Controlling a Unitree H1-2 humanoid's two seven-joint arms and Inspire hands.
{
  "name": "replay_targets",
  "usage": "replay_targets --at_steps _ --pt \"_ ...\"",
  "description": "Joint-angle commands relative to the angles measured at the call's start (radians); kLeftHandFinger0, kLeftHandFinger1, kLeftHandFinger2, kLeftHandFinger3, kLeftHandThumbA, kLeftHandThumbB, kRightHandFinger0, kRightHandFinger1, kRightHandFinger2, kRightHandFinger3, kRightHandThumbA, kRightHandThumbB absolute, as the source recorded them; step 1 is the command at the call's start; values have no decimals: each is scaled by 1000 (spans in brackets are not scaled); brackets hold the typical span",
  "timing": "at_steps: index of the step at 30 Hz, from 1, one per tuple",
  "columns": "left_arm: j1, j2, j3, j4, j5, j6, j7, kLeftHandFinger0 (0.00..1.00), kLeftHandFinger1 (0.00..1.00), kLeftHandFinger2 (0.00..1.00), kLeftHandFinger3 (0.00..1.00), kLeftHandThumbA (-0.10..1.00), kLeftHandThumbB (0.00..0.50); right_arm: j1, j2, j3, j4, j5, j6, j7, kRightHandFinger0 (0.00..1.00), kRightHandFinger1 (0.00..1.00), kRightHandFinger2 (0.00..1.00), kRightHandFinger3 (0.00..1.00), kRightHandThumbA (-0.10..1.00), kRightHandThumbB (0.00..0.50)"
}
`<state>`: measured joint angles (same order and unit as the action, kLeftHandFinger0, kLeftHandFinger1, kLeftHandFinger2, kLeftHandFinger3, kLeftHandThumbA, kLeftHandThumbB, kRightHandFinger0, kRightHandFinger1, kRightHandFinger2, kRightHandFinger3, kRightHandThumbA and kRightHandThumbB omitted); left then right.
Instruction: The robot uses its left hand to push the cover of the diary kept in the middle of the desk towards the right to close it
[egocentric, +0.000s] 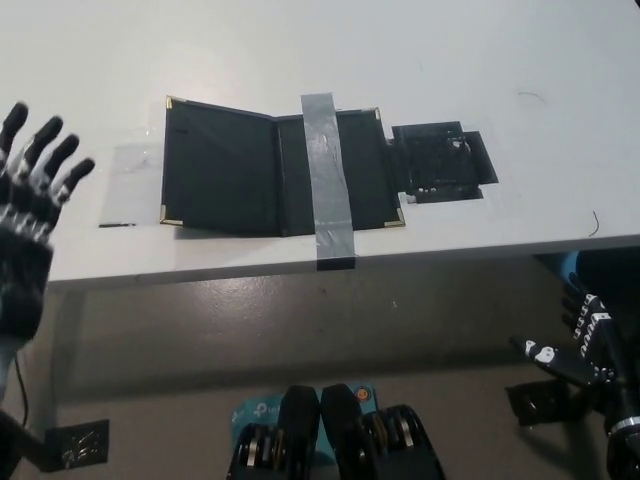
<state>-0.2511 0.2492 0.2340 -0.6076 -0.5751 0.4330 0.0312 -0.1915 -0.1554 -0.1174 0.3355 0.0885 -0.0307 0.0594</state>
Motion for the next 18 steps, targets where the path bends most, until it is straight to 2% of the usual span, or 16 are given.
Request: replay_targets --at_steps 1,4,8,13,18 --pt "-94 -8 -4 82 -53 37 93 1000 1000 1000 1000 1000 41 -13 -17 5 -20 -6 -29 9 1000 1000 1000 1000 1000 500" --pt "-188 -63 20 253 -65 37 155 1000 1000 1000 1000 1000 8 -4 -13 6 -18 -4 -35 9 1000 1000 1000 1000 1000 500" --pt "-256 -128 80 484 -44 11 146 1000 1000 1000 1000 1000 41 3 -14 8 -19 0 -34 15 1000 1000 1000 1000 1000 500" --pt "-292 -156 109 625 4 -30 152 1000 1000 1000 1000 1000 27 1 -16 9 -18 -5 -36 13 1000 1000 1000 1000 1000 496" --pt "-330 -193 161 726 -10 -48 176 1000 1000 1000 1000 1000 19 -3 -18 12 -11 -11 -43 11 1000 1000 1000 1000 1000 500"
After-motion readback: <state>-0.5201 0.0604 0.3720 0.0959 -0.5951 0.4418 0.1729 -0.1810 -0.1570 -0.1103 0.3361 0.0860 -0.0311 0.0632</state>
